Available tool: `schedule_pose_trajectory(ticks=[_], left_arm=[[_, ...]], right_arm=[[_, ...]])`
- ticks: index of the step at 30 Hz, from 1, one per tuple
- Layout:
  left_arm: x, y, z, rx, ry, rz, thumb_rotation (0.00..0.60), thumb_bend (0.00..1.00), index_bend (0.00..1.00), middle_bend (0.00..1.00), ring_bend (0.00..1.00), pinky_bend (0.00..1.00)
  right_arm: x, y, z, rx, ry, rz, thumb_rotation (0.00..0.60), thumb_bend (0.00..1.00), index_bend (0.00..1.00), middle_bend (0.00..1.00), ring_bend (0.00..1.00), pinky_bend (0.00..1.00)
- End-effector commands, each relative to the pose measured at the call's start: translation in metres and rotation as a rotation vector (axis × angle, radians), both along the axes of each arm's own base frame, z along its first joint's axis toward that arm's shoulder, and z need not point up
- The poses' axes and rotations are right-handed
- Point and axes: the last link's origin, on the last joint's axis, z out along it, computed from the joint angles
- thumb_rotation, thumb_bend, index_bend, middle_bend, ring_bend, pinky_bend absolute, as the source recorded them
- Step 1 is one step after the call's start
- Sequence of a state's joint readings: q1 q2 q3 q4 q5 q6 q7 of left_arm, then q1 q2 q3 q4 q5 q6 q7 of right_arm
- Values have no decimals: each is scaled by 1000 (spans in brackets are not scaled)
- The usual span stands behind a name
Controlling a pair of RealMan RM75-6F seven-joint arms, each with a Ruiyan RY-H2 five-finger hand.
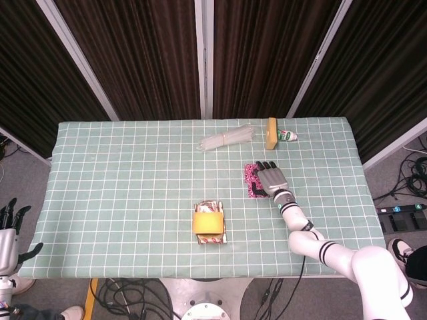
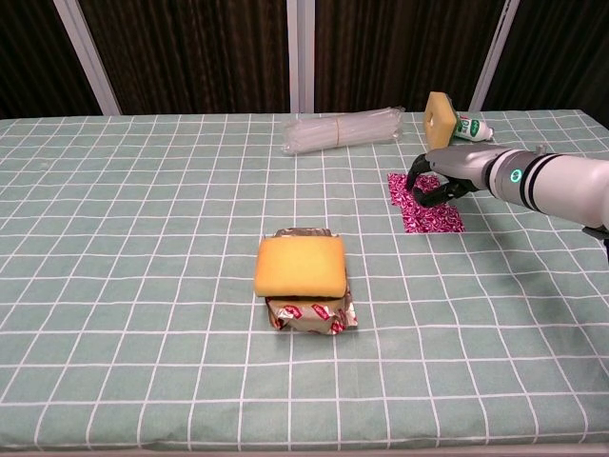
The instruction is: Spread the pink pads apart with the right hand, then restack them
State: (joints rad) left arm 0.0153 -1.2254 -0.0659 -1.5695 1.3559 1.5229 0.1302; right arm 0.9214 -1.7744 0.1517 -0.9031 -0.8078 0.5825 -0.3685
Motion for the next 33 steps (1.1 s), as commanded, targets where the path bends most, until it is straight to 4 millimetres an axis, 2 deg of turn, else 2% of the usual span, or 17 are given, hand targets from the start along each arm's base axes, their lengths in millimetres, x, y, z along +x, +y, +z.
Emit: schedule_pose_trajectory(ticks=[1, 16, 33], left_arm=[[0, 1, -1, -4, 0, -4, 600, 205, 219, 88, 92, 127], [-1, -2, 0, 3, -3, 2, 600, 204, 219, 88, 92, 127], [-2, 0, -2, 3, -6, -5, 600, 204, 219, 88, 92, 127]], right_arm=[[0, 1, 1, 0, -4, 4, 217, 571, 227, 12, 0, 0], [-6, 3, -3, 13, 22, -3, 216, 570, 229, 12, 0, 0], [-55, 14, 32, -25, 109, -67, 215, 571, 229, 12, 0, 0]])
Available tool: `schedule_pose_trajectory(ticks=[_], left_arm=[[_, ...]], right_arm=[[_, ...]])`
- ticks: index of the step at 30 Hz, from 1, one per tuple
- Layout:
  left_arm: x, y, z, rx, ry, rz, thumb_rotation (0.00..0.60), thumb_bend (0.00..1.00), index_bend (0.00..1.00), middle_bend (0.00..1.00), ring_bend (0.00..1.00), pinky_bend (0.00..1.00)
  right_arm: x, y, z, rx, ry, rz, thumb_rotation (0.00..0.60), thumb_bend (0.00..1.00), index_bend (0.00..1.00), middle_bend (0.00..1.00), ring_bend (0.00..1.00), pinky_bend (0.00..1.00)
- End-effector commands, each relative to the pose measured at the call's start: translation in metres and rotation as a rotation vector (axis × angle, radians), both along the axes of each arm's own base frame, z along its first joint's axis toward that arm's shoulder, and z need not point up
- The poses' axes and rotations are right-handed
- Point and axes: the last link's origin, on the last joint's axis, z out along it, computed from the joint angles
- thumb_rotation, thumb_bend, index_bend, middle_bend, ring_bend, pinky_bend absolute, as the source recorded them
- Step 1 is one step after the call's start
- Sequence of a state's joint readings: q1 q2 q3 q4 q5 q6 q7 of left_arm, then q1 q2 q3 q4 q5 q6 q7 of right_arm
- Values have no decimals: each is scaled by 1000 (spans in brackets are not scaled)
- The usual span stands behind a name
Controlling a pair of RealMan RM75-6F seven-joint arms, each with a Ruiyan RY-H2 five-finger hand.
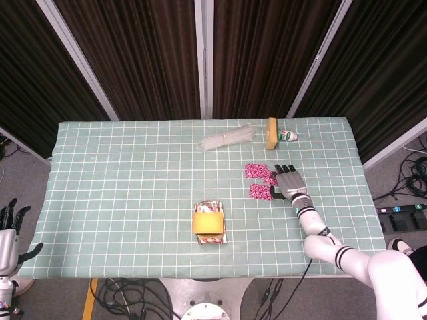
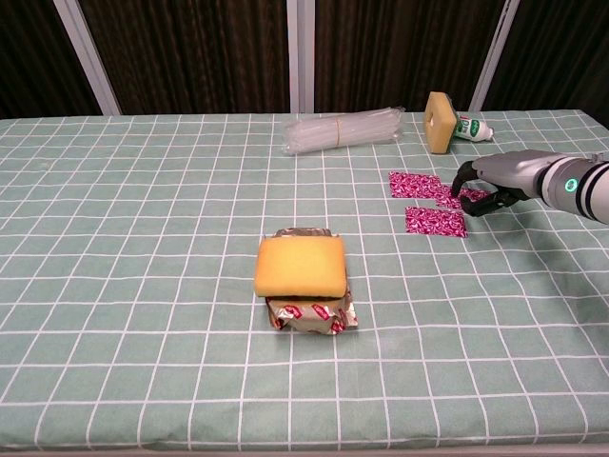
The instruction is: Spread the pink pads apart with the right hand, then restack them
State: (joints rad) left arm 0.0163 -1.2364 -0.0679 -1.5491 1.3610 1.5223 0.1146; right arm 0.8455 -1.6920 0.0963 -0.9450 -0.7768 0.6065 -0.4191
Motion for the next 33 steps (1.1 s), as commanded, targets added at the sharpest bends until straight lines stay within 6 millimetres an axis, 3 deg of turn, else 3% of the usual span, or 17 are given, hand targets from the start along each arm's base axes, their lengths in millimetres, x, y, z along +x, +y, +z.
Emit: schedule_pose_trajectory(ticks=[1, 8, 15, 18, 23, 26, 30, 33], left_arm=[[0, 1, 0, -1, 0, -2, 600, 204, 219, 88, 92, 127], [1, 2, 0, 1, 0, -7, 600, 204, 219, 88, 92, 127], [2, 2, 0, 2, 0, -11, 600, 205, 219, 88, 92, 127], [2, 2, 1, 4, 0, -12, 600, 205, 219, 88, 92, 127], [3, 1, 1, 8, -2, -13, 600, 205, 219, 88, 92, 127], [3, -1, 2, 10, -2, -9, 600, 204, 219, 88, 92, 127], [2, -4, 3, 14, -2, -4, 600, 204, 219, 88, 92, 127], [2, -5, 3, 14, -2, -3, 600, 204, 219, 88, 93, 127]], right_arm=[[-8, 2, 6, -6, 15, -13, 213, 572, 230, 12, 0, 0], [-23, 7, 22, -28, 37, -38, 216, 576, 229, 12, 0, 0], [-9, 6, 40, -76, -40, -21, 219, 561, 229, 13, 0, 0], [-1, 7, 46, -84, -92, -17, 219, 469, 231, 13, 0, 0], [12, -1, 50, -80, -119, 4, 230, 196, 236, 23, 0, 0], [20, -9, 48, -83, -104, 30, 322, 150, 242, 29, 0, 0], [31, -18, 41, -97, -77, 65, 520, 135, 249, 40, 0, 0], [37, -26, 33, -100, -64, 68, 568, 136, 272, 40, 0, 0]])
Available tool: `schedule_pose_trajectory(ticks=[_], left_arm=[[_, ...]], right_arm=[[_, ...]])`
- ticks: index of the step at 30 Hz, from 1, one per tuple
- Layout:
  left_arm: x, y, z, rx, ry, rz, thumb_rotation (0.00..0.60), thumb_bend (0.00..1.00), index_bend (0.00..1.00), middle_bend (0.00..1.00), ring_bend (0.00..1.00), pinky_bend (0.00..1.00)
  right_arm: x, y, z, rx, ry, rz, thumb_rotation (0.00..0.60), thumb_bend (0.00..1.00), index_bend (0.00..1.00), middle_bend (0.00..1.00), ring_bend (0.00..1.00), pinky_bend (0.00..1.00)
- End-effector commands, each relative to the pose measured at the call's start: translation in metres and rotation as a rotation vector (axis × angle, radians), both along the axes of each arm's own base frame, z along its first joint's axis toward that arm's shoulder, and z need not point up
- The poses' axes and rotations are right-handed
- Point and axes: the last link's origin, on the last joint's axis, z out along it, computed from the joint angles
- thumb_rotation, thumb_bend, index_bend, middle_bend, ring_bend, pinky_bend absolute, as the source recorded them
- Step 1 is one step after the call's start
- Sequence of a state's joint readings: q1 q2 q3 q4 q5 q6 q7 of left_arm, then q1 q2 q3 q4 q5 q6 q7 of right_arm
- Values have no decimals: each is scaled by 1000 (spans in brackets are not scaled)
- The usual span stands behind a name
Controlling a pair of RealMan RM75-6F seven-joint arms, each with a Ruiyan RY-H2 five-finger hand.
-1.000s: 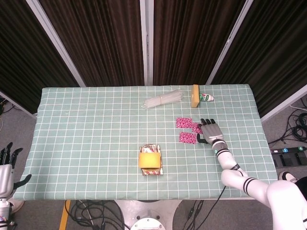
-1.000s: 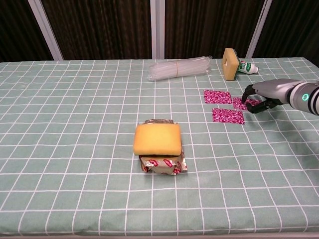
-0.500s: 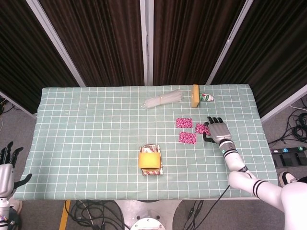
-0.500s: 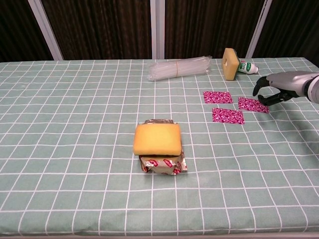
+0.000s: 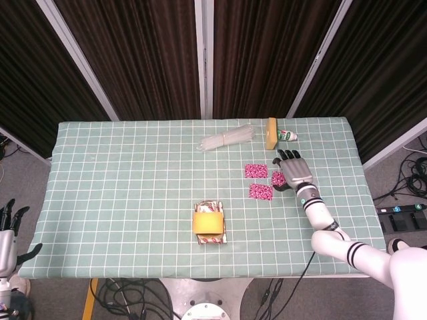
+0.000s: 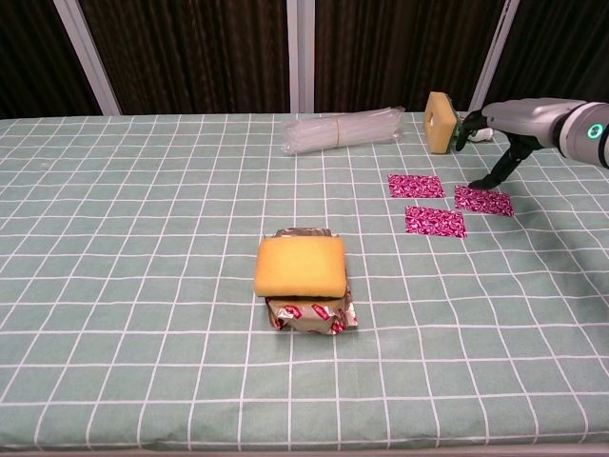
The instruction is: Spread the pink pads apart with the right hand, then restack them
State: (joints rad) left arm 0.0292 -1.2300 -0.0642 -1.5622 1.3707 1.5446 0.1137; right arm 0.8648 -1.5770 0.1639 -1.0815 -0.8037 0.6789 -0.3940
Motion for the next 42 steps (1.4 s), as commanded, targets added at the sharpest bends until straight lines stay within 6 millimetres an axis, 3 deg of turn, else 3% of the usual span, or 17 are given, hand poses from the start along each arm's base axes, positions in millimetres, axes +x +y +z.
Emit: schedule_pose_trajectory(ticks=[1, 9, 21, 42], left_arm=[[0, -1, 0, 0, 0, 1, 600, 204, 219, 88, 92, 127], [-2, -5, 2, 6, 3, 16, 600, 204, 219, 88, 92, 127], [-4, -4, 4, 9, 8, 30, 600, 204, 219, 88, 92, 127], [-8, -8, 5, 9, 9, 51, 600, 204, 219, 88, 92, 127]], right_arm=[[9, -9, -9, -4, 12, 2, 571, 135, 277, 40, 0, 0], [24, -28, -33, 8, 29, -17, 576, 159, 287, 43, 0, 0], [34, -36, -66, 28, 66, -33, 571, 158, 300, 51, 0, 0], [33, -43, -86, 20, 87, -64, 579, 158, 306, 54, 0, 0]])
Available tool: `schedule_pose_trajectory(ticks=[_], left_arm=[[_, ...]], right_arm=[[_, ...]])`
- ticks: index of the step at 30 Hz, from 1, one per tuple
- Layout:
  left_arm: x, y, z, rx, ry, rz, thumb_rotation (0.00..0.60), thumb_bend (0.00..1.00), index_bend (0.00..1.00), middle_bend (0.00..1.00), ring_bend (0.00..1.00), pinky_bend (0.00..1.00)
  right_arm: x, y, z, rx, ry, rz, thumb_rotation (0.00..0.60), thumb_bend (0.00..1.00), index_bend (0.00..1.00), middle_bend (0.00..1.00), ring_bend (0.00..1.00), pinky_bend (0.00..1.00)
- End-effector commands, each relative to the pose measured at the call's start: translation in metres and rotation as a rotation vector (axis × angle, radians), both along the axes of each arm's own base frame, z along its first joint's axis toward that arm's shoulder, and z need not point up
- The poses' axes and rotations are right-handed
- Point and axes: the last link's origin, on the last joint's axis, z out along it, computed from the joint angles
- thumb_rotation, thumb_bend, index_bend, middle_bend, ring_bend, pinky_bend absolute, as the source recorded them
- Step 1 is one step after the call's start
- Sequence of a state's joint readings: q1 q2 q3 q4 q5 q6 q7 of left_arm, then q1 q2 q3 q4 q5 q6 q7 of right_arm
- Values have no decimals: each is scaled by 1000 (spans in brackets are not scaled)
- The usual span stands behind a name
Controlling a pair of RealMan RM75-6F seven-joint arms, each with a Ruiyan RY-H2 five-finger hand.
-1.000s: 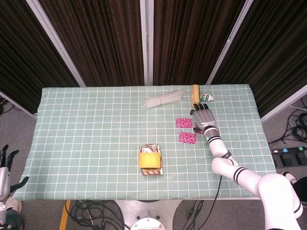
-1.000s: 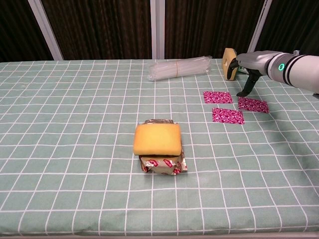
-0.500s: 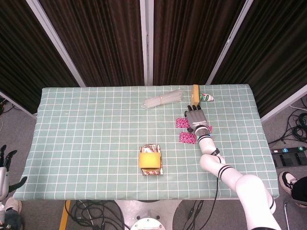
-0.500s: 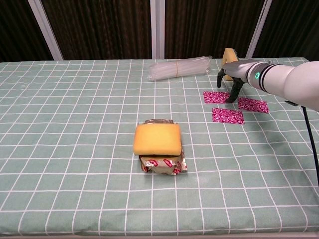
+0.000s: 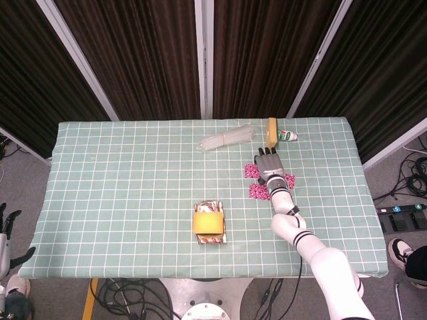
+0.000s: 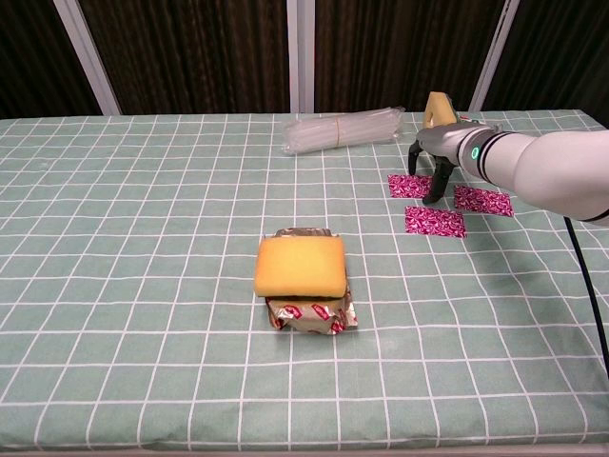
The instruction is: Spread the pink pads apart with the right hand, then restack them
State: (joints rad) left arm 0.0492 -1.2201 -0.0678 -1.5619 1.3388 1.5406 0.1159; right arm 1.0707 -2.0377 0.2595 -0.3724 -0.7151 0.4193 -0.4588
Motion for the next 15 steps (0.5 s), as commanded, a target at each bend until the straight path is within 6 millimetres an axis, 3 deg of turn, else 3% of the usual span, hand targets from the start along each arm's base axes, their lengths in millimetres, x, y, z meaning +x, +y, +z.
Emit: schedule_pose_trajectory(ticks=[1, 15], left_arm=[[0, 0, 0, -2, -1, 1, 600, 204, 219, 88, 92, 127], [-3, -3, -1, -1, -4, 7, 600, 204, 219, 88, 93, 127]], right_arm=[[0, 1, -1, 0, -1, 1, 578, 158, 309, 55, 0, 0], [-1, 1, -2, -20, -5, 5, 576, 159, 375, 78, 0, 0]])
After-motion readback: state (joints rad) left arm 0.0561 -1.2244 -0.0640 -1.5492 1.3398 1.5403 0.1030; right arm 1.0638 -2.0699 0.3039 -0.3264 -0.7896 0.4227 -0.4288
